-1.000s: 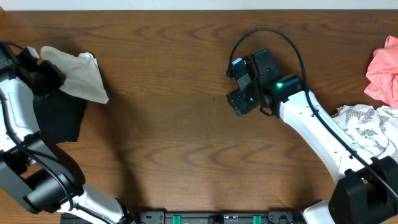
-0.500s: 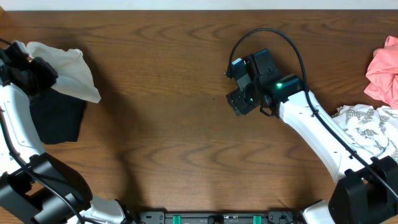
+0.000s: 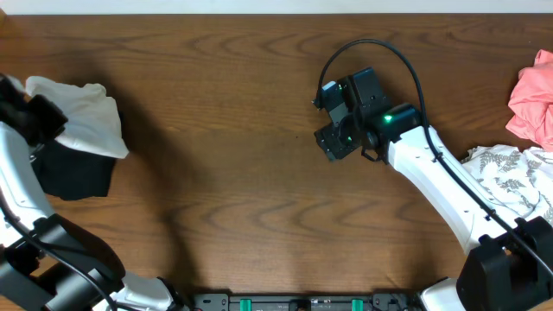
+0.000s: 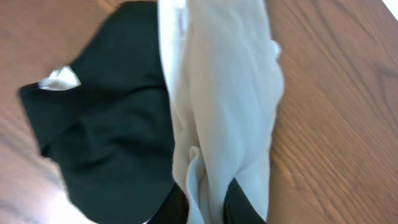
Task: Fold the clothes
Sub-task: 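Lower and release the white bundle on top of the black garment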
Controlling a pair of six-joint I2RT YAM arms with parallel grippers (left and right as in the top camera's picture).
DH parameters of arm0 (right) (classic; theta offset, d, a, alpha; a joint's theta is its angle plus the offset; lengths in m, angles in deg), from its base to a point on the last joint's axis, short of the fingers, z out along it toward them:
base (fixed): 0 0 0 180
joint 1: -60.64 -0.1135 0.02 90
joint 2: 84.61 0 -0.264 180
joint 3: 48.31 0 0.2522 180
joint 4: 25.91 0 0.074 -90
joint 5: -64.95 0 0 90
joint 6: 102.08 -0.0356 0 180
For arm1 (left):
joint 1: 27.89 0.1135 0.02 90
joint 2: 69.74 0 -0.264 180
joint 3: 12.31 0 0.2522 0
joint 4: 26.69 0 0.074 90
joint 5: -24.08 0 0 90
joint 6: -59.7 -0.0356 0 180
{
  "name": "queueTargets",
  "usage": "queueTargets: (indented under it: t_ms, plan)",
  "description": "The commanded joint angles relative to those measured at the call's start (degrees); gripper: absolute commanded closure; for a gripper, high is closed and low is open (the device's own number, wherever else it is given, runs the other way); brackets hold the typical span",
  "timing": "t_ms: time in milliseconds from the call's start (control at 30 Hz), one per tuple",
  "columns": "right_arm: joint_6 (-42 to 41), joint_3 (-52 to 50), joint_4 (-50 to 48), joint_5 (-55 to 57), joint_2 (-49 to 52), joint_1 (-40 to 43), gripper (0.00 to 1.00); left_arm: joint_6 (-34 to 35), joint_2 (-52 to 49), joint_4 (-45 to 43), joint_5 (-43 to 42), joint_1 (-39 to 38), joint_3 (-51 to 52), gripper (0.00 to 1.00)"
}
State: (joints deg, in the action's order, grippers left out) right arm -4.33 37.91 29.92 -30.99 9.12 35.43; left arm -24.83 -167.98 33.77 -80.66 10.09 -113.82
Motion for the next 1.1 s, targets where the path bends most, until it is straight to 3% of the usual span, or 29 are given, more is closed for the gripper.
queueTargets:
  t_ms: [0, 467, 633, 667, 833, 1067]
  plan:
    - [-0.4, 0.1, 0.0, 0.2, -0.9, 0.5, 0.28, -0.9, 1.0, 0.2, 3.2, 2.3, -1.7, 0.92]
    - [-0.4, 0.1, 0.3, 0.2, -0.9, 0.5, 0.28, -0.7, -1.8, -0.2, 10.1, 7.5, -1.5, 0.92]
    - [-0.4, 0.1, 0.5, 0.2, -0.9, 0.7, 0.28, -0.7, -4.0, 0.1, 10.1, 7.7, -1.3, 0.72]
    - [-0.4, 0.1, 0.5, 0.2, -0.9, 0.7, 0.28, -0.7, -4.4, 0.3, 10.1, 7.7, -1.3, 0.64]
    - [-0.4, 0.1, 0.6, 0.2, -0.9, 0.7, 0.28, -0.7, -5.5, 0.5, 10.1, 7.7, -1.2, 0.50]
    - [-0.4, 0.1, 0.7, 0.2, -0.9, 0.7, 0.27, -0.7, -5.5, 0.3, 12.4, 7.7, -1.2, 0.48]
